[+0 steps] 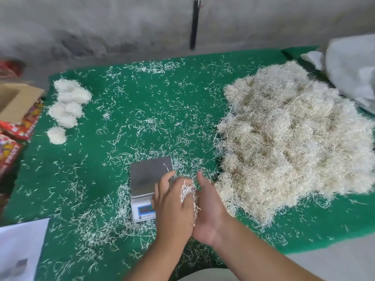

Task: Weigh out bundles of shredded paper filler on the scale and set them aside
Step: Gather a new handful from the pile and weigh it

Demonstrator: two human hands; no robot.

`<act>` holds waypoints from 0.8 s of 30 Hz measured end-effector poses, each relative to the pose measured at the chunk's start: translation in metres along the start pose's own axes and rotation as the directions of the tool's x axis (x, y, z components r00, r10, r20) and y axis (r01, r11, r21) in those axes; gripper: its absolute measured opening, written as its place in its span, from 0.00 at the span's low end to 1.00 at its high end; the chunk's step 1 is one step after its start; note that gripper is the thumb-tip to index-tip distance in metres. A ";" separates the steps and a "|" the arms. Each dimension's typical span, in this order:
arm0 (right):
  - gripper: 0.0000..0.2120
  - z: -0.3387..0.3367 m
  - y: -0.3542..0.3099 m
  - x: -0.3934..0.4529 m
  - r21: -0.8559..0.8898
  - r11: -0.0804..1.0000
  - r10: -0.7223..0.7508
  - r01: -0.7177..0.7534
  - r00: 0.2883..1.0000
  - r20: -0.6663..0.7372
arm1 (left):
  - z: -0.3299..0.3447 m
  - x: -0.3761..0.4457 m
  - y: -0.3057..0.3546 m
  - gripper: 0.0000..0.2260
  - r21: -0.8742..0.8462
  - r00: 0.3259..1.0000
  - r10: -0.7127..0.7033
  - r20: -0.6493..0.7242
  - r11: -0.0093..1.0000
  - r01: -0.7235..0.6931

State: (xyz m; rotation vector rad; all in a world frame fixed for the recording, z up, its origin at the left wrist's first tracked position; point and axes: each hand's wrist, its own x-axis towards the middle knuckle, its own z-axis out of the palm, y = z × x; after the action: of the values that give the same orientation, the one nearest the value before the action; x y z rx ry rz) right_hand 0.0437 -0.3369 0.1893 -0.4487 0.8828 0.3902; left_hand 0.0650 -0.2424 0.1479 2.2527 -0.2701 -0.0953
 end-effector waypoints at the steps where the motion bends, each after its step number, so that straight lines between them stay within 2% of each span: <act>1: 0.36 -0.003 0.004 -0.001 -0.003 1.000 -0.019 0.019 0.999 0.027 | -0.001 -0.003 0.004 0.18 0.058 0.999 -0.012 0.035 0.998 0.010; 3: 0.35 -0.003 0.006 -0.010 -0.027 0.997 -0.071 0.073 0.994 0.080 | -0.004 -0.011 0.015 0.21 0.156 0.994 -0.031 0.102 0.988 0.014; 5: 0.34 -0.001 0.002 -0.019 -0.045 0.989 -0.137 0.143 0.985 0.102 | -0.006 -0.018 0.031 0.29 0.147 0.987 -0.020 0.160 0.989 -0.004; 7: 0.29 -0.001 -0.009 -0.029 -0.083 0.967 -0.237 0.242 0.969 0.075 | -0.011 -0.024 0.051 0.33 -0.109 0.955 -0.028 0.294 0.992 0.063; 9: 0.27 -0.009 -0.027 -0.036 -0.092 0.940 -0.326 0.328 0.945 0.041 | -0.014 -0.029 0.059 0.31 -0.394 0.873 -0.052 0.484 0.878 0.271; 11: 0.29 -0.018 -0.047 -0.048 -0.015 0.928 -0.372 0.372 0.928 0.014 | -0.018 -0.030 0.062 0.25 -0.520 0.833 -0.086 0.546 0.745 0.418; 12: 0.26 -0.022 -0.058 -0.052 0.036 0.920 -0.392 0.391 0.920 0.020 | -0.018 -0.029 0.060 0.20 -0.585 0.831 -0.139 0.538 0.648 0.487; 13: 0.23 -0.027 -0.067 -0.055 0.070 0.910 -0.411 0.408 0.911 0.038 | -0.016 -0.027 0.059 0.16 -0.636 0.795 -0.235 0.559 0.494 0.593; 14: 0.21 -0.031 -0.075 -0.059 0.065 0.899 -0.436 0.432 0.897 0.067 | -0.012 -0.022 0.060 0.17 -0.646 0.704 -0.297 0.645 0.280 0.710; 15: 0.19 -0.034 -0.080 -0.062 0.015 0.889 -0.457 0.458 0.883 0.107 | -0.009 -0.021 0.063 0.20 -0.618 0.608 -0.283 0.742 0.063 0.784; 16: 0.17 -0.037 -0.081 -0.062 -0.067 0.871 -0.475 0.487 0.868 0.145 | -0.004 -0.020 0.067 0.26 -0.547 0.516 -0.256 0.818 -0.068 0.834; 17: 0.14 -0.036 -0.078 -0.064 -0.176 0.834 -0.494 0.523 0.850 0.184 | -0.001 -0.018 0.072 0.33 -0.499 0.456 -0.266 0.850 -0.125 0.858; 18: 0.13 -0.037 -0.072 -0.063 -0.298 0.759 -0.540 0.579 0.816 0.207 | 0.000 -0.015 0.085 0.39 -0.480 0.428 -0.280 0.859 -0.156 0.863; 19: 0.15 -0.039 -0.064 -0.061 -0.427 0.635 -0.621 0.644 0.754 0.215 | 0.003 -0.013 0.097 0.42 -0.536 0.477 -0.365 0.799 -0.072 0.841; 20: 0.18 -0.041 -0.054 -0.059 -0.548 0.463 -0.693 0.696 0.670 0.265 | 0.011 -0.013 0.104 0.40 -0.607 0.611 -0.393 0.687 0.151 0.780; 21: 0.19 -0.045 -0.044 -0.055 -0.655 0.248 -0.747 0.714 0.571 0.341 | 0.017 -0.011 0.108 0.31 -0.634 0.640 -0.332 0.693 0.141 0.760; 22: 0.20 -0.052 -0.038 -0.049 -0.739 0.024 -0.764 0.673 0.489 0.421 | 0.021 -0.015 0.117 0.20 -0.705 0.730 -0.292 0.618 0.204 0.679; 23: 0.20 -0.058 -0.036 -0.045 -0.792 -0.159 -0.762 0.589 0.437 0.478 | 0.026 -0.015 0.117 0.14 -0.713 0.733 -0.335 0.592 0.208 0.670; 24: 0.22 -0.065 -0.040 -0.042 -0.827 -0.248 -0.762 0.505 0.425 0.488 | 0.032 -0.016 0.120 0.15 -0.697 0.730 -0.383 0.566 0.252 0.672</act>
State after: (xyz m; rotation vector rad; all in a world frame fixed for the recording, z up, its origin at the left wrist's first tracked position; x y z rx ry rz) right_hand -0.0030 -0.4102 0.1959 -2.1769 0.3115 -0.2854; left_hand 0.0250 -0.3374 0.2188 1.1253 0.3935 -0.7731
